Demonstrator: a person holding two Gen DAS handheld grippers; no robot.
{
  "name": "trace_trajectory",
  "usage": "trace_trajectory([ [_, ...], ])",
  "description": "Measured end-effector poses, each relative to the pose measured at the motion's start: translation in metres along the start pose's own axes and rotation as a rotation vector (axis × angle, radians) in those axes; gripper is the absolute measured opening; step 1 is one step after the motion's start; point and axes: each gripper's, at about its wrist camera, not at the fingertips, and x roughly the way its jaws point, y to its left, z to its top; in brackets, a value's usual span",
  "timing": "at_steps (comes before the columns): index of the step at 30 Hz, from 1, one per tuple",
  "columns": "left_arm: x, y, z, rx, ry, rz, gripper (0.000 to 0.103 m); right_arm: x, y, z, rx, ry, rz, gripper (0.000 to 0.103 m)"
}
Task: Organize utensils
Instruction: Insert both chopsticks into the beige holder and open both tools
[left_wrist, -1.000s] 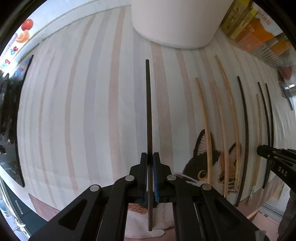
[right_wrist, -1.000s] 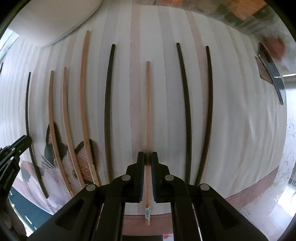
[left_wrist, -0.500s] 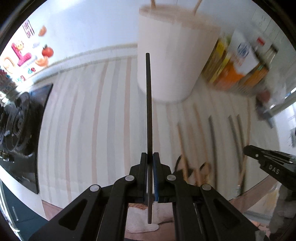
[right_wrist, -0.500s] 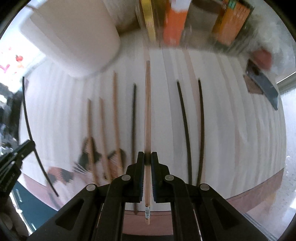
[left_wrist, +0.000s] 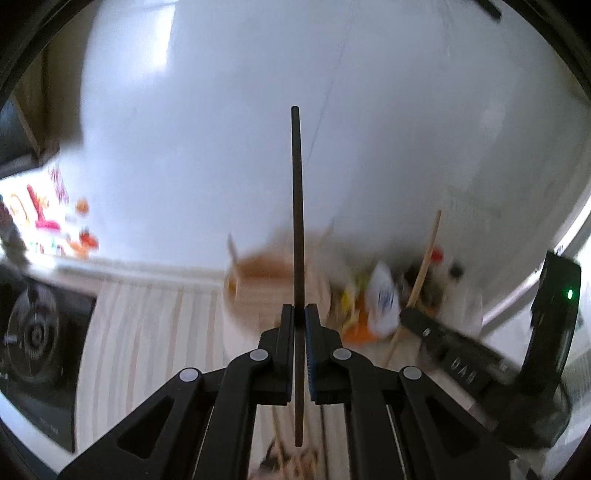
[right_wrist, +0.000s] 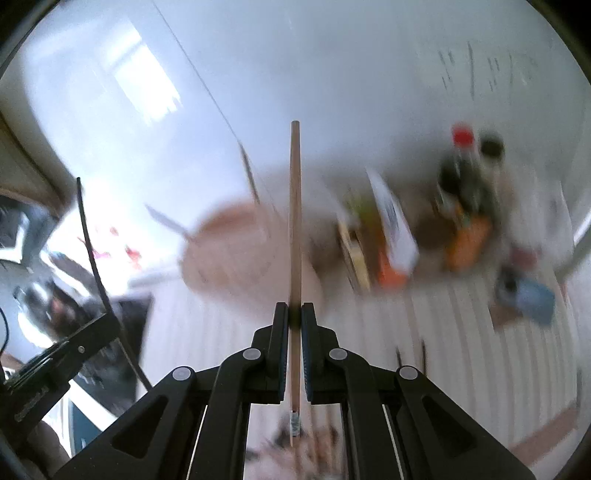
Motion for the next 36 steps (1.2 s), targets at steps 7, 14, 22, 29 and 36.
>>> trace_trajectory([
  [7,0.038,0.012,0.062,-0.024,-0.133,0.072,0.003,0.012,0.032,0.073,-0.023,-0.171,0.054,0.007],
  [14,0.087,0.037,0.081,-0.056,-0.15,0.1,0.003,0.053,0.047,0.106,-0.052,-0.291,0.068,0.007],
  [22,0.123,0.052,0.07,-0.037,-0.113,0.126,0.003,0.091,0.064,0.11,-0.12,-0.362,0.085,0.007],
  [29,0.125,0.06,0.063,-0.009,-0.078,0.12,0.004,0.106,0.076,0.097,-0.177,-0.342,0.062,0.007],
  [36,0.096,0.059,0.065,0.025,-0.035,0.122,0.013,0.109,0.081,0.095,-0.192,-0.248,0.073,0.008],
])
